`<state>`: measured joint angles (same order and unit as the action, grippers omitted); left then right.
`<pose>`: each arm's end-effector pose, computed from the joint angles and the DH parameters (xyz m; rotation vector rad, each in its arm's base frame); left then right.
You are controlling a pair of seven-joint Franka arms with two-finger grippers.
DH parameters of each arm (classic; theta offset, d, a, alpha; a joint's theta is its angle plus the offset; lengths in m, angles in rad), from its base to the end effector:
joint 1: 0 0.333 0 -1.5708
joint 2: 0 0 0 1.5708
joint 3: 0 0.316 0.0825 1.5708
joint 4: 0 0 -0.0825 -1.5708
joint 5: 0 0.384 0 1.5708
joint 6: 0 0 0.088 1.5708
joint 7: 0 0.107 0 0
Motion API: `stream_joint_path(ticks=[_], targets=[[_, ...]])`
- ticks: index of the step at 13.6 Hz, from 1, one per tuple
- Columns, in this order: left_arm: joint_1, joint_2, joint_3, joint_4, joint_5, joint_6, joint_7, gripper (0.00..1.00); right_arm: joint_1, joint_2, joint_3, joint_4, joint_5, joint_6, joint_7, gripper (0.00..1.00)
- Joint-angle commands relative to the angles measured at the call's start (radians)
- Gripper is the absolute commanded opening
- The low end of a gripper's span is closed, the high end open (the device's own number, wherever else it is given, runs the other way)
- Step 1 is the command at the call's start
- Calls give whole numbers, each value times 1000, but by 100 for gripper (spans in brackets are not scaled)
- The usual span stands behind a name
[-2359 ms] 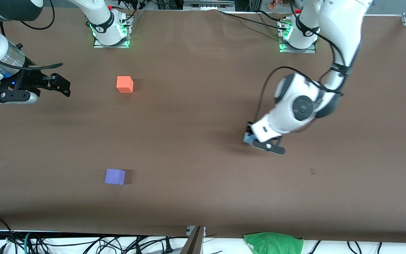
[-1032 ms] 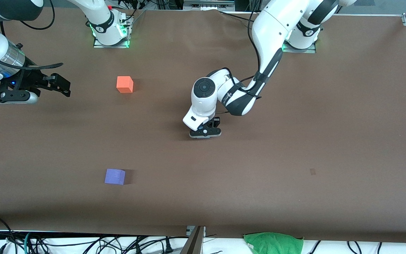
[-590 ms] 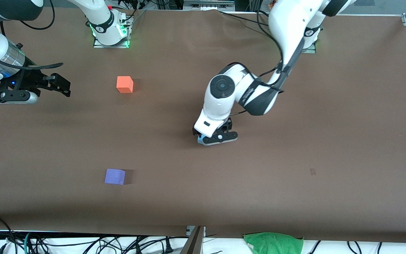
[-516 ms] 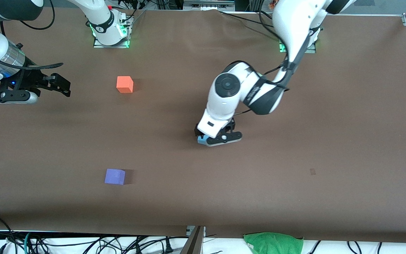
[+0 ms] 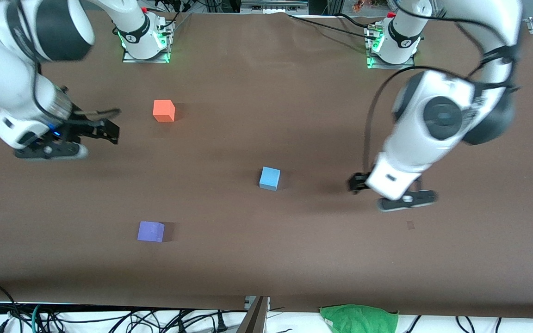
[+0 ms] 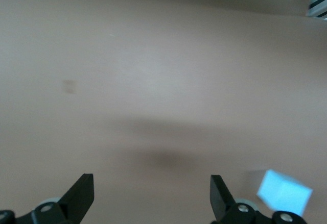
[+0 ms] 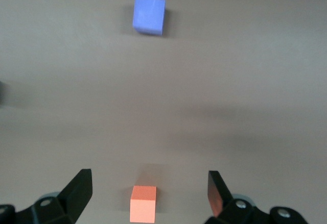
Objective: Place blue block between orange and purple blocks
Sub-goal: 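Release the blue cube with the left gripper while the right gripper approaches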
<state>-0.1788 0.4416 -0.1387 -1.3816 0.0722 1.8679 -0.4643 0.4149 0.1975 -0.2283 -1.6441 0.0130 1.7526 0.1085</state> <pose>0.6664 -0.1952 0.4667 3.1241 0.2221 0.0772 0.5996 0.1243 0.4919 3.0930 0.1201 -0.1212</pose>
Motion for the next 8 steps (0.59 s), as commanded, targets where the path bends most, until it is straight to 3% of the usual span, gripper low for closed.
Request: stream_joint_path(ticks=[1,3,5,6,8], targets=[[83,-112,-10,-91,-15,-67,117,100,33,105,-5,21,19,10,-4,100],[149,-182,-12,-122,-15,-114,168,100,50,182,45,29,66,118,0,100],[209,-239,-10,-134,-15,-185,280,100,53,279,107,68,210,250,40,100],[241,-265,-12,-134,-15,-225,332,100,54,334,134,116,272,272,136,100],[288,-296,-12,-129,-25,-271,435,100,102,451,174,243,282,303,334,100]])
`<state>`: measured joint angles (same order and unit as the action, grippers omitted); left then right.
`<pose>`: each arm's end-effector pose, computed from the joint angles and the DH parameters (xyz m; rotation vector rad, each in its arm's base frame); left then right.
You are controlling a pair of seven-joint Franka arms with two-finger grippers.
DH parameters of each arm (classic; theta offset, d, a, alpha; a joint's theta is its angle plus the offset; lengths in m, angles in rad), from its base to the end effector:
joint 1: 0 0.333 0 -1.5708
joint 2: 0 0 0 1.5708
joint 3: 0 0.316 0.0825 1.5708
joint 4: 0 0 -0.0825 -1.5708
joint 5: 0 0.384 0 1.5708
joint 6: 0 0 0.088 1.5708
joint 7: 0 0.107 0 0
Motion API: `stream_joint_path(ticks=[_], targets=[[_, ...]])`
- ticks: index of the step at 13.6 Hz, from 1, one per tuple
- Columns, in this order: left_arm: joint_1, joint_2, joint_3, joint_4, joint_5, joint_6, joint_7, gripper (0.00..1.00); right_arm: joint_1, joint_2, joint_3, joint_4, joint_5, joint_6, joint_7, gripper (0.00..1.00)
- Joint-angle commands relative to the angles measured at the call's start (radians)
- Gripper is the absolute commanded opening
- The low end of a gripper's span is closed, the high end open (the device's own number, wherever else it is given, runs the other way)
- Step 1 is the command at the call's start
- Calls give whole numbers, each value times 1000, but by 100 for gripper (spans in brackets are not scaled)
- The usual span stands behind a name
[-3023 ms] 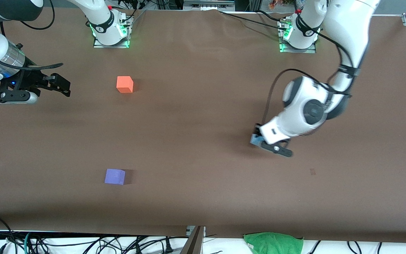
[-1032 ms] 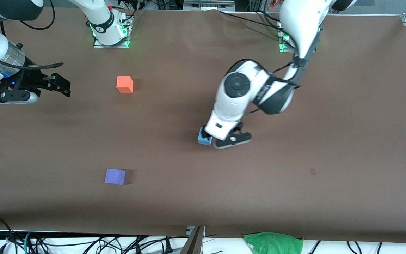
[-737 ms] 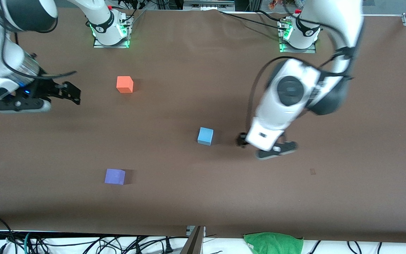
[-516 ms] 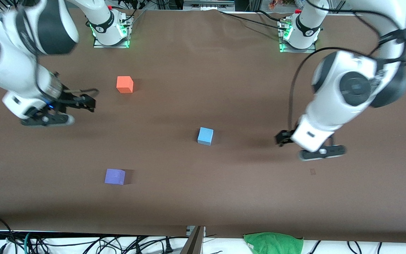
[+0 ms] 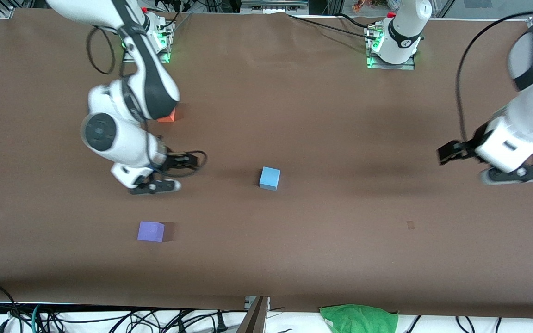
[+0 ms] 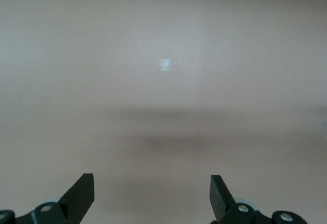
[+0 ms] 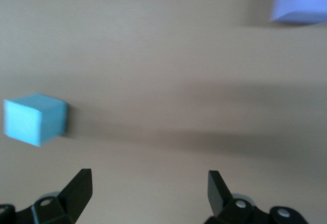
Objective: Place blue block between orange and purple blocks
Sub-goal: 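Release the blue cube with the left gripper while the right gripper approaches, then grasp the light-blue cube with the right gripper while the left gripper retracts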
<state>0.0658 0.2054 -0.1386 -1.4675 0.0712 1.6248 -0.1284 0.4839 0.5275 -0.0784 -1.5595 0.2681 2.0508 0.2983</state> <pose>0.6174 -0.0296 0.5585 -3.0927 -0.0810 0.0644 0.6253 0.2923 0.3387 -2.9655 0.0165 0.1467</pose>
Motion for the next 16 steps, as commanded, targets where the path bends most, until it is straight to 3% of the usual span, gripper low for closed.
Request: stream_joint_path(ticks=[1,3,5,7,15,16], targets=[[54,-75,0,-42,-45,-46,121,100,74,176,22,218,25,28,239,100],[55,-89,51,-42,-76,-86,128,100,131,267,22,318,1,46,367,100],[57,-89,63,-48,-79,-112,131,100,198,348,20,378,-99,106,553,100],[49,-80,60,-37,-79,-111,130,100,243,416,20,432,-130,156,707,100],[58,-51,60,-13,-80,-109,130,100,286,486,12,457,-152,232,802,100],[58,-49,60,-11,-80,-109,128,100,286,488,14,457,-153,232,799,95]])
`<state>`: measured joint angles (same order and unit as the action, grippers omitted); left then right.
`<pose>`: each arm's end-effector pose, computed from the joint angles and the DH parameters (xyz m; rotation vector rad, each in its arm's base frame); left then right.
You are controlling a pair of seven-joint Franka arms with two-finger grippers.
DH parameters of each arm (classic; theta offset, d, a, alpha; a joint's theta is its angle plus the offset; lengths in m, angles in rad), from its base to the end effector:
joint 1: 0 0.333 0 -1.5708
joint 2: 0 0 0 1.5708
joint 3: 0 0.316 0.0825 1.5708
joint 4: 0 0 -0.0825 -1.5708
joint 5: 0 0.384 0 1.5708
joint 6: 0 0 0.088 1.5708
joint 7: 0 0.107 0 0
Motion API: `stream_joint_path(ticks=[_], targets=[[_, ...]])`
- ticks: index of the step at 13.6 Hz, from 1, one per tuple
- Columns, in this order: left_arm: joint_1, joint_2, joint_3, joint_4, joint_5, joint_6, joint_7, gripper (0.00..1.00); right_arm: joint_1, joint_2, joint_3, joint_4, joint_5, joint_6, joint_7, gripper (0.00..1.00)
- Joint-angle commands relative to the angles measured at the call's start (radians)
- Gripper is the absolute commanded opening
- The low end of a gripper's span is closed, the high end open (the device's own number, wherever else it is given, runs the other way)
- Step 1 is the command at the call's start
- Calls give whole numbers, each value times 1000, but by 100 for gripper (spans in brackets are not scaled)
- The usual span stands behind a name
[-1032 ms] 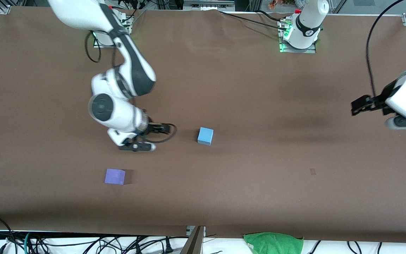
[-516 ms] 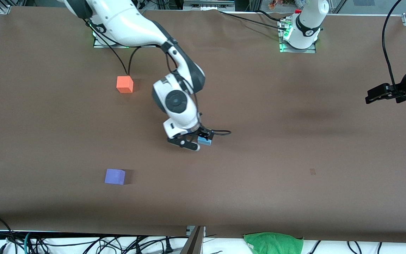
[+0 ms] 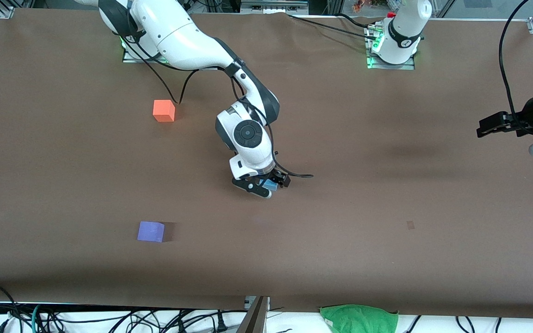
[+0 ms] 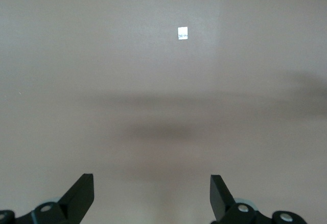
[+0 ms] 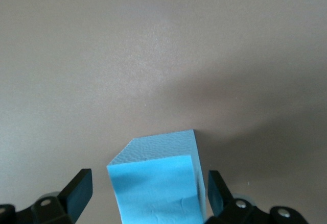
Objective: Place blue block between orange and purple blocks
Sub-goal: 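Grasp the light-blue cube with the right gripper while the left gripper retracts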
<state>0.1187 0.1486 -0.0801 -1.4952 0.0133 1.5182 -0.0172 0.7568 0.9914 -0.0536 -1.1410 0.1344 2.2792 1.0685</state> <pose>0.5905 0.0276 0.5706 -3.1341 -0.0875 0.1964 0.5852 0.5179 0.2100 -2.9200 0.6188 -0.0644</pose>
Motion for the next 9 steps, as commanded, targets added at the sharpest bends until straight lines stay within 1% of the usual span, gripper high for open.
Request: stream_joint_path(ticks=[1,3,4,5,6,9], targets=[[6,11,3,16,-24,-3,17,100,13,26,-11,37,-24,3,18,73],[7,26,3,39,-24,-3,17,100,12,24,-11,37,-38,6,-7,12],[6,28,3,45,-24,-4,17,100,7,21,-11,37,-38,3,-16,0],[7,28,3,47,-24,-4,17,100,4,18,-11,37,-39,-3,-28,0],[7,32,3,50,-24,-4,17,100,-2,10,-12,37,-38,-21,-82,0],[7,35,3,52,-38,-4,17,100,-109,-57,-6,35,-22,-170,-319,0]])
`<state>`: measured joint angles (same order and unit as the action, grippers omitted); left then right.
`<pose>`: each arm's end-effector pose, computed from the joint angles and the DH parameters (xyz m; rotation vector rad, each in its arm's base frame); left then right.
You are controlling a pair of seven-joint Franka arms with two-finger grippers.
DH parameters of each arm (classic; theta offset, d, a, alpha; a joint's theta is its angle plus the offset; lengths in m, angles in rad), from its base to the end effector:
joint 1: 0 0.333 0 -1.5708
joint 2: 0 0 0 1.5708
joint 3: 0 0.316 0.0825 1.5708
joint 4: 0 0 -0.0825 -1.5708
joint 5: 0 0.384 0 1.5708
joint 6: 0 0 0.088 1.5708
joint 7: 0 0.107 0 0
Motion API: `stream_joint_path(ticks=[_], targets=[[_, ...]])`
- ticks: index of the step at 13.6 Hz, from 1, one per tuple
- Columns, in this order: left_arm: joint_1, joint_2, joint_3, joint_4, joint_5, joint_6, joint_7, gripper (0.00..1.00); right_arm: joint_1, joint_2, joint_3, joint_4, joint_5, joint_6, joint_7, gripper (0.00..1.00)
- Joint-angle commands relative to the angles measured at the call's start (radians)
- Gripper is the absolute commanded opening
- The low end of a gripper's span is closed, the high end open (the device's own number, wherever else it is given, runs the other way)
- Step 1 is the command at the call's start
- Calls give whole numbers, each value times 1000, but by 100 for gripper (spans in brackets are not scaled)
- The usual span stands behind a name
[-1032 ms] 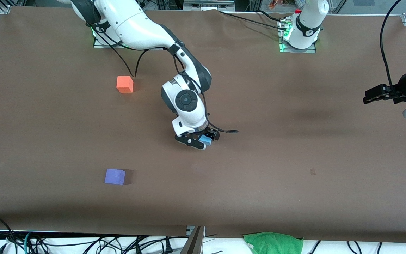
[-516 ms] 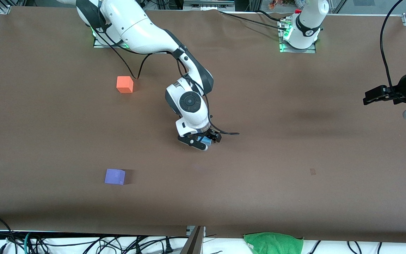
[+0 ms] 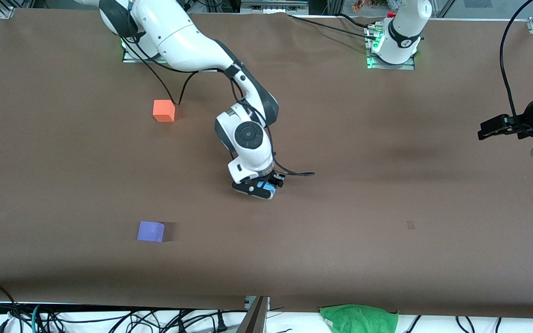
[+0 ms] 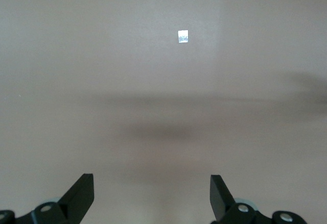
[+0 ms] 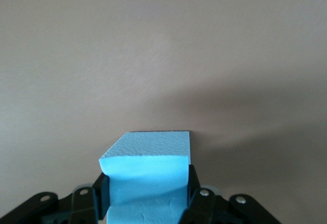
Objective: Place blue block between orange and purple blocks
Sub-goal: 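Carry the light-blue cube with the right gripper between orange and purple cubes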
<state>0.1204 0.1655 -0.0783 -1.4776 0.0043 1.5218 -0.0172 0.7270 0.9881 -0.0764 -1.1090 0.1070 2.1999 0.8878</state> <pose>0.5960 0.0293 0.5690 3.1244 0.0930 -0.1888 0.6075 0.4917 0.2202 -3.0218 0.3920 -0.0859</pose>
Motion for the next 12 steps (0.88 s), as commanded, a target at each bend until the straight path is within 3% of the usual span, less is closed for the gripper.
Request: stream_joint_path(ticks=[1,4,7,10,12], targets=[[7,19,2,34,-29,-8,17,100,-112,-78,18,-2,7,-144,-221,0],[15,19,2,34,-27,-8,16,100,-187,-133,13,-40,7,-256,-432,0],[12,19,-1,36,-26,-8,11,100,-253,-283,12,-274,20,-244,-607,0],[4,19,-3,36,-20,-9,9,100,-294,-460,-12,-610,34,-42,-710,0],[1,19,-5,36,-17,-9,8,100,-294,-512,-49,-717,36,23,-768,0]])
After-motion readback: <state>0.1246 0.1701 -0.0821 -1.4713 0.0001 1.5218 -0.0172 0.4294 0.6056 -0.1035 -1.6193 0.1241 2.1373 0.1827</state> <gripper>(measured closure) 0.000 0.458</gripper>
